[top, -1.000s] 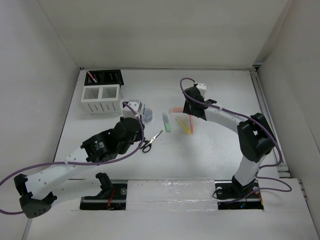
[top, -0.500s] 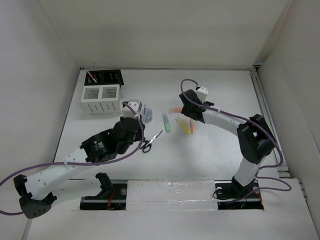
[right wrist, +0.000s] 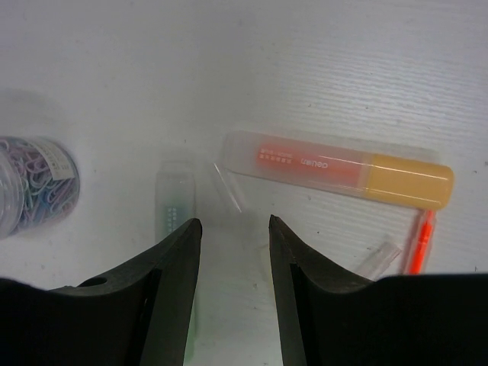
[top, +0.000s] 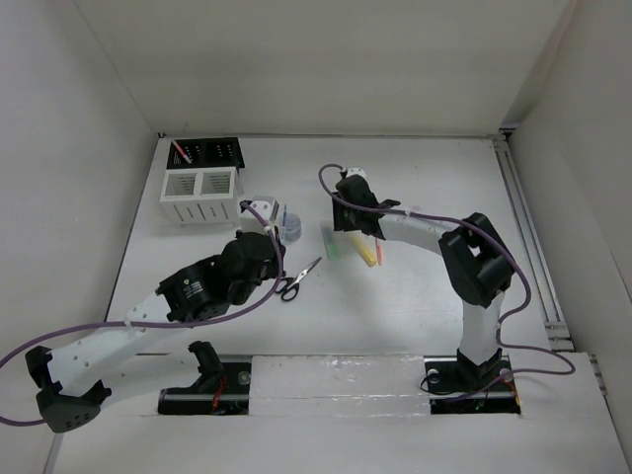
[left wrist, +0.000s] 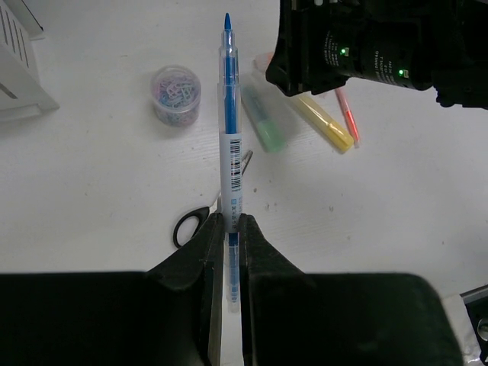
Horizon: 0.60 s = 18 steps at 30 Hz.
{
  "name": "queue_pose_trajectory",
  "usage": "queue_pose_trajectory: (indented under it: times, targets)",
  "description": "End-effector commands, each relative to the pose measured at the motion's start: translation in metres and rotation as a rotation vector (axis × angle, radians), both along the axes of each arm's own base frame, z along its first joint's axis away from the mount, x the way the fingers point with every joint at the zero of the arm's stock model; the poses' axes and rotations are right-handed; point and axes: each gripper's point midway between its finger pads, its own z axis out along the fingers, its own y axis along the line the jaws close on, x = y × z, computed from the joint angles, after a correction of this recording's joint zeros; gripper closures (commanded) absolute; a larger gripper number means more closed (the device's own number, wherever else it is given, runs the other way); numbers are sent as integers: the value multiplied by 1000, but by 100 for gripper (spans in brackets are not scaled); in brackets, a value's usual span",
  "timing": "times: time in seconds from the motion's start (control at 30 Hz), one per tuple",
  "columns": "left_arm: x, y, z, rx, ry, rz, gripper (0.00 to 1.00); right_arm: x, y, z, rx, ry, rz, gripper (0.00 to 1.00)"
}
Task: Sort the stationery into containers
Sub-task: Grab a piece of stationery with the right arm
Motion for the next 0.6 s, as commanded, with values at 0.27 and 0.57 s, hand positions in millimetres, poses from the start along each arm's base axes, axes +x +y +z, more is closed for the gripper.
queue_pose_trajectory:
  times: [0.27,0.57]
  targets:
    - [3,2,3,-8,-19,12,100,18,29,26,20,-86,272,53]
    - [3,2,3,-8,-19,12,100,20,31,15,9,-66,271,53]
